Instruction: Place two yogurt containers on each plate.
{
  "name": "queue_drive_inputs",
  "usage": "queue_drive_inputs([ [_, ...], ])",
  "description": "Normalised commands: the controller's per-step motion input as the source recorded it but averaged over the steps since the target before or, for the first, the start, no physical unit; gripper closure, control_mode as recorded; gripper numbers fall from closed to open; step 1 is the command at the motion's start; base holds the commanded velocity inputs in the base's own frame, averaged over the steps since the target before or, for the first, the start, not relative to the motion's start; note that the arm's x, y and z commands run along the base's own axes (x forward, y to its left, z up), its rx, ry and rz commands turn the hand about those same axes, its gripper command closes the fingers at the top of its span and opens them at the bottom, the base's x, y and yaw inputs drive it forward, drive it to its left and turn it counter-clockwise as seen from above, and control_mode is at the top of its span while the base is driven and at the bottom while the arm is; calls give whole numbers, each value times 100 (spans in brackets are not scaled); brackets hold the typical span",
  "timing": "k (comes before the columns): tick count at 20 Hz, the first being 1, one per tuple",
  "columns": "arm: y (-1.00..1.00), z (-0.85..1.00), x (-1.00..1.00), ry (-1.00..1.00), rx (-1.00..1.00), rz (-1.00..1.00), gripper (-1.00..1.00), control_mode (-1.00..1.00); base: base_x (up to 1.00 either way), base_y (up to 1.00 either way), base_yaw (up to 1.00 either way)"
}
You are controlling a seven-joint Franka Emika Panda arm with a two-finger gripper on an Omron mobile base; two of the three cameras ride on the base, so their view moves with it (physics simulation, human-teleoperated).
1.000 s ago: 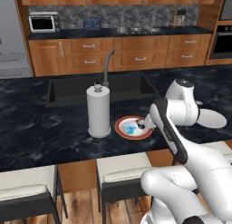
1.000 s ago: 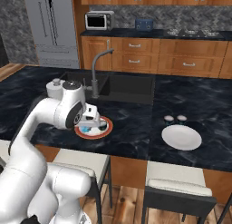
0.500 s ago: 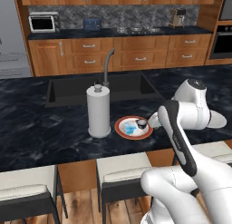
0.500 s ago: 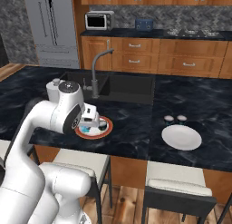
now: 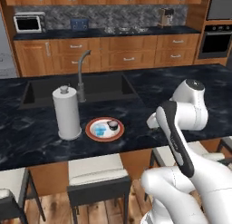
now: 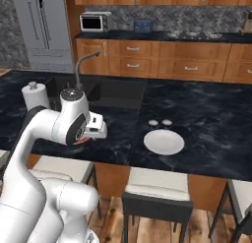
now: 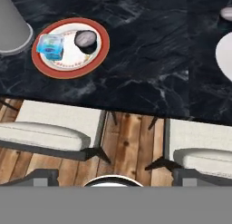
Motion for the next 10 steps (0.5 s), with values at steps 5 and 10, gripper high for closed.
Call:
queue_drive_inputs([
  [5, 0, 0, 0, 0, 0, 0, -100, 100, 26, -100, -4],
  [10, 0, 0, 0, 0, 0, 0, -100, 100, 63, -55, 4],
])
